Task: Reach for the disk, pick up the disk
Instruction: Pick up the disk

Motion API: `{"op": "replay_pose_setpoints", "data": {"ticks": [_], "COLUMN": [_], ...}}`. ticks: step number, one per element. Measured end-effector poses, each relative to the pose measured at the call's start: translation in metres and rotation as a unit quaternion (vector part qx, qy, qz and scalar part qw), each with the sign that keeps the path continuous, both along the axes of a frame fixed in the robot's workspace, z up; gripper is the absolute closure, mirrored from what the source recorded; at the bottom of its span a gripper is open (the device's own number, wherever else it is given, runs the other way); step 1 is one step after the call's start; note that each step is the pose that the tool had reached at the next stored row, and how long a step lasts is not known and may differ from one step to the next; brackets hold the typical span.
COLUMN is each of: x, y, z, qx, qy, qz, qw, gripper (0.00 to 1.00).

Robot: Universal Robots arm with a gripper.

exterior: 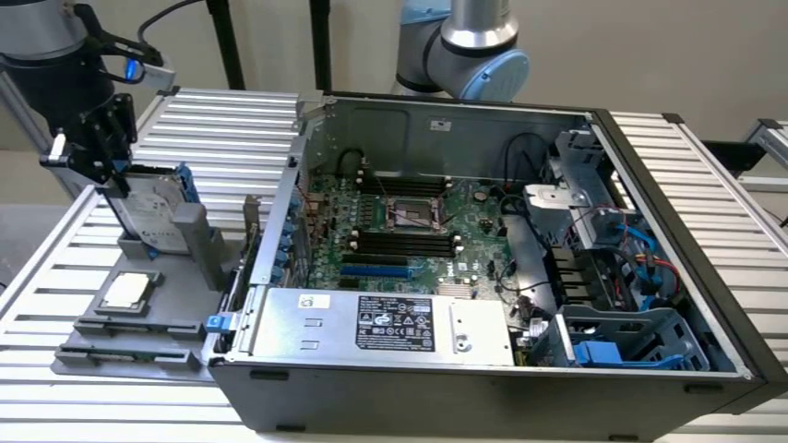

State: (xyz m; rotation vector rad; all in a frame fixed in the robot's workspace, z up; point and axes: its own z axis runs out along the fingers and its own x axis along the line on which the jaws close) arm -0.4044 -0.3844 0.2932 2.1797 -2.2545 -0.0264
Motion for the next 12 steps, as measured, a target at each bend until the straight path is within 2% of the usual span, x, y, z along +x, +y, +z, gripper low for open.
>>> {"op": "replay_pose_setpoints", "data": {"ticks": [6,12], "x": [0.0002,0.0002], "y": [-0.0002,-0.0022], "z": [0.0,0.0], "qx": [0.0,0.0], "qy": [0.001,0.001], "qz": [-0.002,-0.007], "qw": [1.0,1.0], "gripper": [0.67,0.67]}}
